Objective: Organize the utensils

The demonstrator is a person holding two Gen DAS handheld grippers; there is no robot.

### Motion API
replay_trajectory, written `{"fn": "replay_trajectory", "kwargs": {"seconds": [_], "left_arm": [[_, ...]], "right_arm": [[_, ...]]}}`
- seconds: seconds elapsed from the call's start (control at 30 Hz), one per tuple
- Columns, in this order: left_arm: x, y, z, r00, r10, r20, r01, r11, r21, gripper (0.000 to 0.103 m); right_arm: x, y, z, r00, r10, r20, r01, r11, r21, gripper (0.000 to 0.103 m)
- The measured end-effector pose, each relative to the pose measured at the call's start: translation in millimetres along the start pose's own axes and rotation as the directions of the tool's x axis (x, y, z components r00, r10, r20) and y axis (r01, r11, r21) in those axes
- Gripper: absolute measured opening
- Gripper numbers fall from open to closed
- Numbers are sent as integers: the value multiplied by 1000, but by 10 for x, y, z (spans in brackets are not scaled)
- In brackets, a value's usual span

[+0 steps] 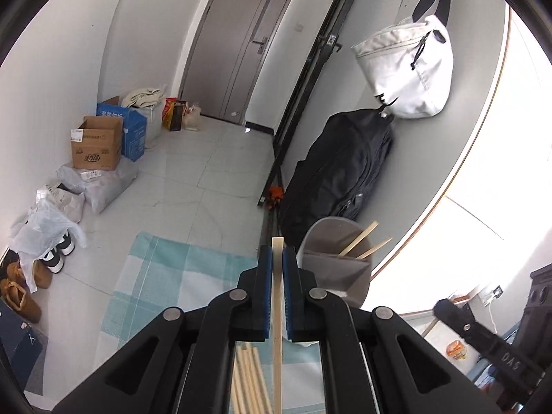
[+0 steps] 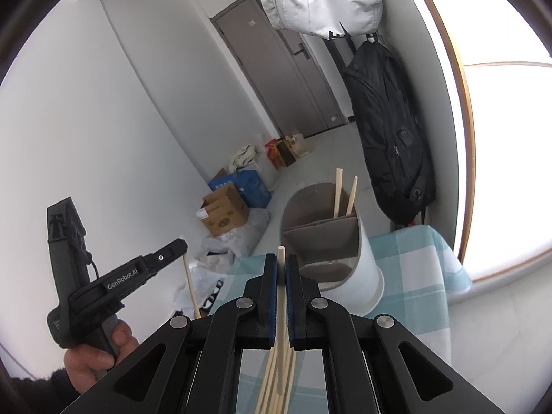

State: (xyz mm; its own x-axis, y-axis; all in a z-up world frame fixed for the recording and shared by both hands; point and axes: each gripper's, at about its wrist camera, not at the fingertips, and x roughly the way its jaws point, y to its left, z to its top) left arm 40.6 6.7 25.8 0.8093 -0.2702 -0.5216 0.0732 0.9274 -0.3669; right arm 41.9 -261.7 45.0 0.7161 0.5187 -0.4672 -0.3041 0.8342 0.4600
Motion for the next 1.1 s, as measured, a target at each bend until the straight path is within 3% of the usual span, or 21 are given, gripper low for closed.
{"fn": "replay_trajectory", "kwargs": {"seconds": [0.23,0.53,0.63,0.83,1.1], "left_arm": [[-94,-248,198,995,-46,83,42,998,50,2],[-67,-547,653,976,-81,201,64,994,87,2],[35,-590,794,971,-109,211,92,992,88,2],[246,-603,925,964,-105,244,78,990,117,2],[629,-448,1044,961,-92,261,71,994,89,2]], "right_arm": [[-82,49,225,1000,16,23,-15,1000,-14,4],[-147,231,896,997,32,67,-26,996,-89,4],[-107,261,1088,995,27,97,-16,993,-120,4],[134,168,1384,988,10,152,10,991,-134,4],[483,35,1603,983,-16,186,44,988,-147,4]]}}
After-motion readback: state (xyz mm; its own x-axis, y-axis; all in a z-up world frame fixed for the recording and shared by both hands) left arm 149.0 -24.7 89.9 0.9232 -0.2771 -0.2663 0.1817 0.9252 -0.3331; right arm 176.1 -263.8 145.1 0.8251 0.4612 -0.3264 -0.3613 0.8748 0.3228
